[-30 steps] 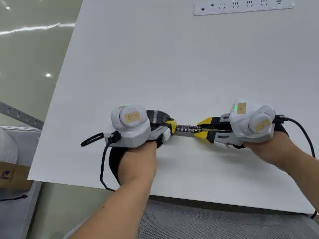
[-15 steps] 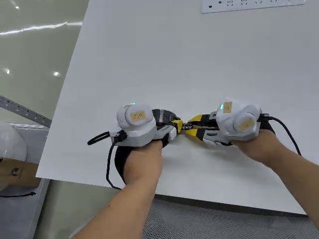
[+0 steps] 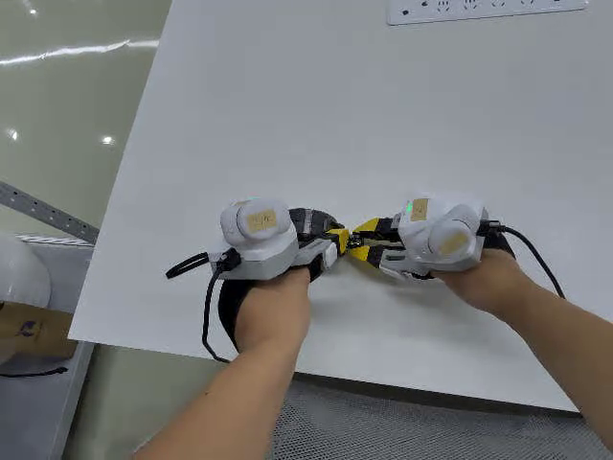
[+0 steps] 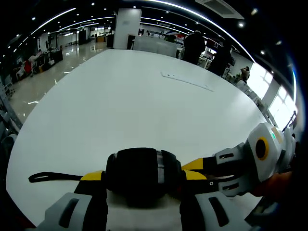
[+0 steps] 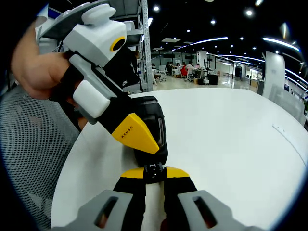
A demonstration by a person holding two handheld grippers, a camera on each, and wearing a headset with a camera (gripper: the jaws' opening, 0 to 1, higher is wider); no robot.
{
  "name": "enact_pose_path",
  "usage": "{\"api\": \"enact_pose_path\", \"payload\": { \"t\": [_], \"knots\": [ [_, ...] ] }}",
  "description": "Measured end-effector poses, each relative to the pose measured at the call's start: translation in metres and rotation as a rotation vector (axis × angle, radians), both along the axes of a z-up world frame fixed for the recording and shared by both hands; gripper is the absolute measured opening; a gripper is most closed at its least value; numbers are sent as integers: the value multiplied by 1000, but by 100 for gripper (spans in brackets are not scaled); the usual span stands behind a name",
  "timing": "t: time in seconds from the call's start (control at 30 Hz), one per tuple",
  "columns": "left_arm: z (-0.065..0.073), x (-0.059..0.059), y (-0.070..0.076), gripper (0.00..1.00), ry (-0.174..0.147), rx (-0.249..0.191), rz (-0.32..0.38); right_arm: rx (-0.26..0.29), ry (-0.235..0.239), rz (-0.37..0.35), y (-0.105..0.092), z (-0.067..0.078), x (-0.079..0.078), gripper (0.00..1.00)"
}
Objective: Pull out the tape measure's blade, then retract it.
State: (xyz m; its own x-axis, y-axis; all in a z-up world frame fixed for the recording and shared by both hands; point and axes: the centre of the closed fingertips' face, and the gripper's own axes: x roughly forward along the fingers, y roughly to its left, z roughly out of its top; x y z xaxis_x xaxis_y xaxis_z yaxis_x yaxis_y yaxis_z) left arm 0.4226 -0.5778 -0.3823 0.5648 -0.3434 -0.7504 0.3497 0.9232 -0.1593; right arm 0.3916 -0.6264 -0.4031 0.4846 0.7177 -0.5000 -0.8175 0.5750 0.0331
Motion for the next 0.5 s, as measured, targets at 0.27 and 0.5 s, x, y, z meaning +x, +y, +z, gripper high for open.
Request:
{"api": "enact_pose_path", "payload": {
  "t": [0.27,0.5],
  "knots": [
    [1,1,1,59,1,-19,-16,3,1,2,-3,0,0,13],
    [3,0,0,60,4,-46,-27,-13,13,2,-1,-1,0,15]
  ]
}}
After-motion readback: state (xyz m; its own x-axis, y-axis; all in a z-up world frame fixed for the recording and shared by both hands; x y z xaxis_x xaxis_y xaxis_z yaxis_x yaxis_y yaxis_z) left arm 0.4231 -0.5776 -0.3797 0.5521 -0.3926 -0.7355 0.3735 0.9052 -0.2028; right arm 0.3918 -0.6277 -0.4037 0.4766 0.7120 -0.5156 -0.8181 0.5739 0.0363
